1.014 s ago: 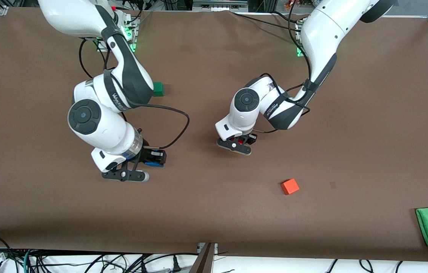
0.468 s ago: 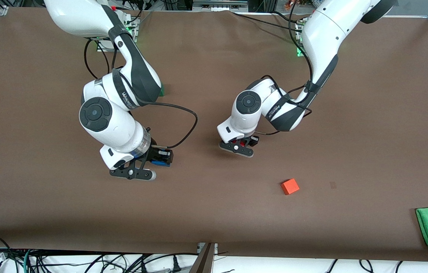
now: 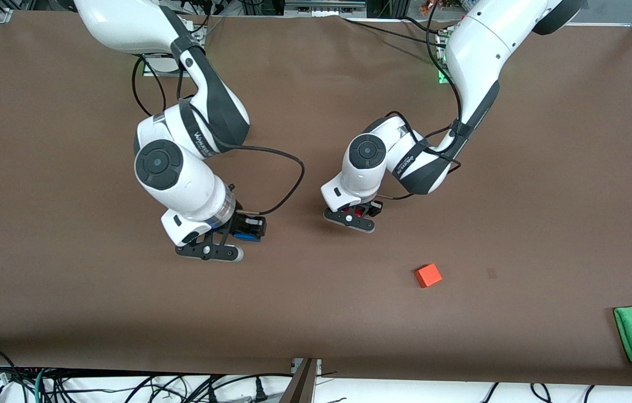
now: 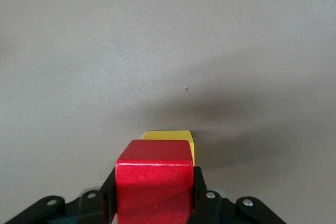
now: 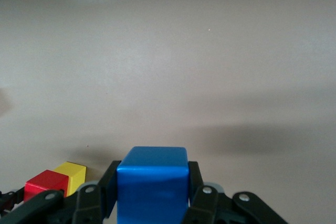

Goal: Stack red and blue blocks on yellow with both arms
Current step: 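Release the red cube with the left gripper while the right carries blue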

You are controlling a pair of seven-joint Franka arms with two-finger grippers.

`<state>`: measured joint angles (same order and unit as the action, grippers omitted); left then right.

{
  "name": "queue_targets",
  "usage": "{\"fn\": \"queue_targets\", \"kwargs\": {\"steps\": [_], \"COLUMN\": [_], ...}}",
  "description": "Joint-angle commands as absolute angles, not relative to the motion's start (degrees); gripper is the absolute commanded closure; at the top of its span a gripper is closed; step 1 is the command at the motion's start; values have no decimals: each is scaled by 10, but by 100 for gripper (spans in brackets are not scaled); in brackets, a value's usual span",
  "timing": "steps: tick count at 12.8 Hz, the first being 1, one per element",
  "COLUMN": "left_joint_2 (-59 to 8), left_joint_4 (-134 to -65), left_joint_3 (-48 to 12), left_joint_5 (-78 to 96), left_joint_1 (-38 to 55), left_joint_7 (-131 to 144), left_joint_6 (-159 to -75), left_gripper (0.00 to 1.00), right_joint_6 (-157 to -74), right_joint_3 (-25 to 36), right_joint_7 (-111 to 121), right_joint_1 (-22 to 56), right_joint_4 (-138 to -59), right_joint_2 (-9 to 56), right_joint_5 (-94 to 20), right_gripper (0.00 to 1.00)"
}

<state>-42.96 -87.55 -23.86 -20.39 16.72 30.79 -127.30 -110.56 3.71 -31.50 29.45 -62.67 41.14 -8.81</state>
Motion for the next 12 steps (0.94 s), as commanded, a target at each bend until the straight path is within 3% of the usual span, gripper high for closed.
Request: {"fn": "queue_targets", "kwargs": {"steps": [1,5,6,7,8,10,12], "left_joint_2": [-432,-432,-432,-432,-430,-419,-418], "left_joint_4": [-862,-865,-865,-863,-861,-847,-788], "left_joint_3": [-239,-239,-239,-239,-240,-242,-243], "left_joint_5": [-222,-223,-223,-223,-217,-212,-173], "left_joint_1": [172,172,171,168,167,164,165], "left_joint_7": [320,320,318,316,321,320,319], "left_joint_6": [-1266,-1266,-1266,-1266,-1264,-1225,-1131], "left_gripper": [91,91,83,22,0,0,0], "right_joint_6": [-1106,-1105,-1106,-1105,-1105,-1105,-1105], "right_joint_3": [40,40,40,40,40,40,40], "right_joint_7": [-330,-330,-330,-330,-330,-330,-331], "right_joint_1": [301,301,301,302,304,304,310], "right_joint_4": [-607,-610,-611,-611,-612,-613,-613], "right_joint_2": [420,420,420,420,420,420,420], "right_joint_5": [-83,-78,-78,-78,-78,-77,-78], "right_gripper": [79,79,79,79,79,79,79]}}
